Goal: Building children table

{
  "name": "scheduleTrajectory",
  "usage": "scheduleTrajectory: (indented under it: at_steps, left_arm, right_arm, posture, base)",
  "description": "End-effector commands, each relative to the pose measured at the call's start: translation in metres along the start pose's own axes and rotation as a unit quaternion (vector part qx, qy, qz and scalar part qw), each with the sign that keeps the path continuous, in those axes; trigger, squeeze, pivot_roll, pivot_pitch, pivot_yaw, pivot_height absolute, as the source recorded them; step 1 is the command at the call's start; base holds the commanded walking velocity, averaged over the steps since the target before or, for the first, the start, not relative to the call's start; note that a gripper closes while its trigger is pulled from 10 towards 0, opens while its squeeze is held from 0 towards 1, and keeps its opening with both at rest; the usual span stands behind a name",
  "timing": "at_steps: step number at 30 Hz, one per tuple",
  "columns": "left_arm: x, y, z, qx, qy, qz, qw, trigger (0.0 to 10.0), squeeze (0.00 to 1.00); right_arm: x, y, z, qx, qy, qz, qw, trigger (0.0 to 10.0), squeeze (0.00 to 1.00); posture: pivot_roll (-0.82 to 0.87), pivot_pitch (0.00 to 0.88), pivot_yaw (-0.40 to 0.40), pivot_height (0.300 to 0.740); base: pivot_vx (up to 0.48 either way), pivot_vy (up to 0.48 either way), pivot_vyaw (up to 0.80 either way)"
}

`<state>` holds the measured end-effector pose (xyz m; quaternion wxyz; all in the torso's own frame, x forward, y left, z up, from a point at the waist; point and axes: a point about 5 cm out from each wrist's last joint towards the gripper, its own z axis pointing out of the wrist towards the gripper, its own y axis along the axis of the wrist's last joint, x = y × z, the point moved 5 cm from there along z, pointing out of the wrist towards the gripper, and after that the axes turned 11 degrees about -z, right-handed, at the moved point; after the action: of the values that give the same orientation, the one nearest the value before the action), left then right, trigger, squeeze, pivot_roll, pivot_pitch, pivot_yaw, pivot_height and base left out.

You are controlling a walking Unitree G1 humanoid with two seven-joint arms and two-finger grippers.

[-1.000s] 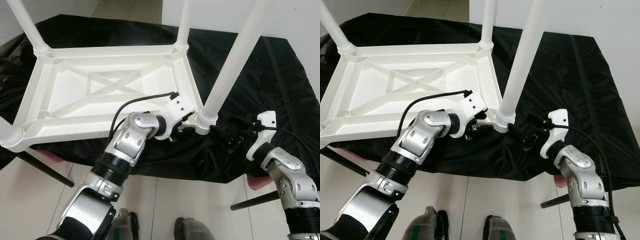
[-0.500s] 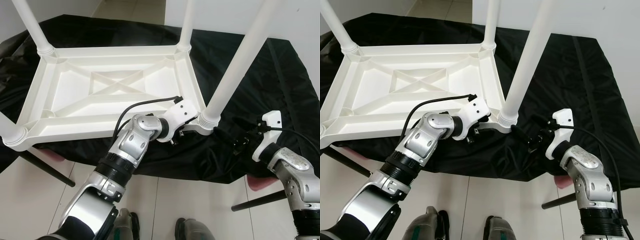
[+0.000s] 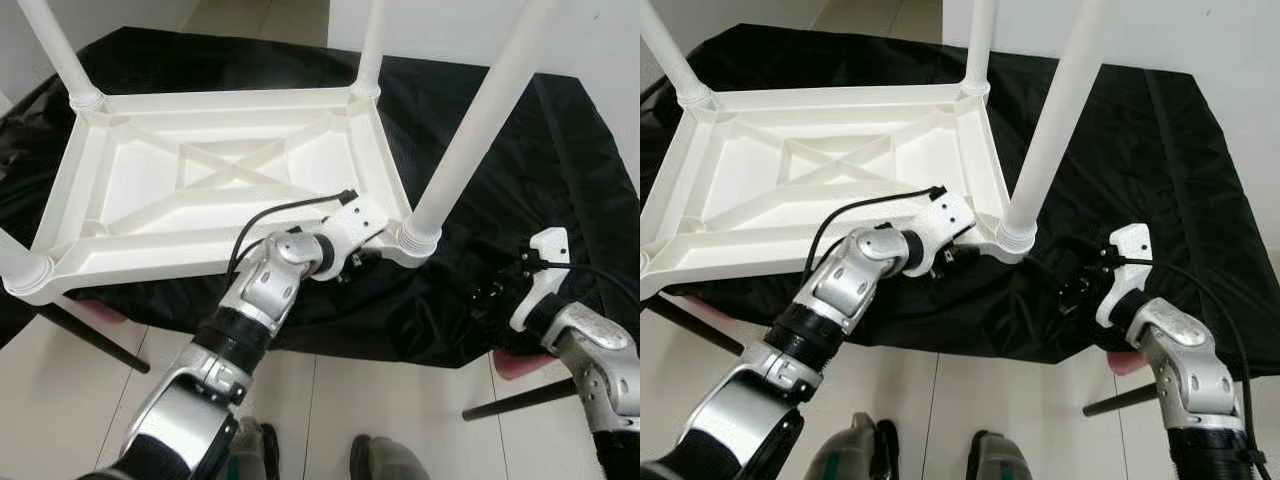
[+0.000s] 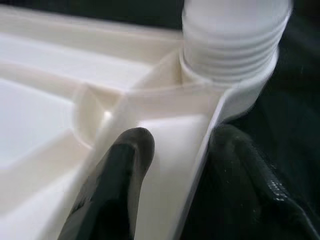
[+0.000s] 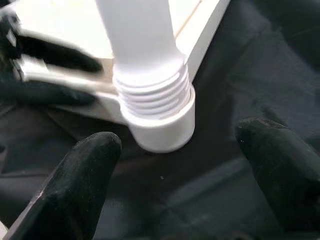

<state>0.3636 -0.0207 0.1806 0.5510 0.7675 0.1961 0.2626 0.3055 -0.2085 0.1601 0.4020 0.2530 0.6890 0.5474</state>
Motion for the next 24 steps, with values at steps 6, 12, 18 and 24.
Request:
scheduleTrajectory:
  at_steps: [6, 12, 18, 24]
  left_arm:
    - [0.002, 0.022, -0.016, -0.040, -0.008, 0.005, 0.999, 10.0, 0.00]
    - [0.000, 0.035, -0.024, -0.070, -0.006, -0.018, 0.997, 10.0, 0.00]
    - [-0.001, 0.037, -0.028, -0.078, -0.009, -0.029, 0.997, 10.0, 1.00]
    - [-0.010, 0.045, -0.039, -0.100, -0.032, -0.028, 0.994, 10.0, 0.00]
  right_arm:
    - [-0.002, 0.005, 0.001, -0.012, 0.008, -0.005, 1.000, 10.0, 0.00]
    - [-0.005, 0.008, 0.008, -0.017, 0.003, 0.004, 1.000, 10.0, 0.00]
    - [-0.005, 0.009, 0.009, -0.020, 0.003, 0.009, 1.000, 10.0, 1.00]
    - [-0.006, 0.014, 0.017, -0.037, -0.002, 0.014, 0.999, 10.0, 1.00]
  posture:
    - [-0.06, 0.128, 0.022, 0.740]
    - [-0.04, 0.120, 0.011, 0.740]
    - [-0.03, 0.118, 0.010, 0.740]
    - [-0.02, 0.106, 0.010, 0.740]
  base:
    - [0.000, 0.000, 0.00]
    - [0.000, 0.000, 0.00]
    - [0.000, 0.000, 0.00]
    - [0.000, 0.000, 0.00]
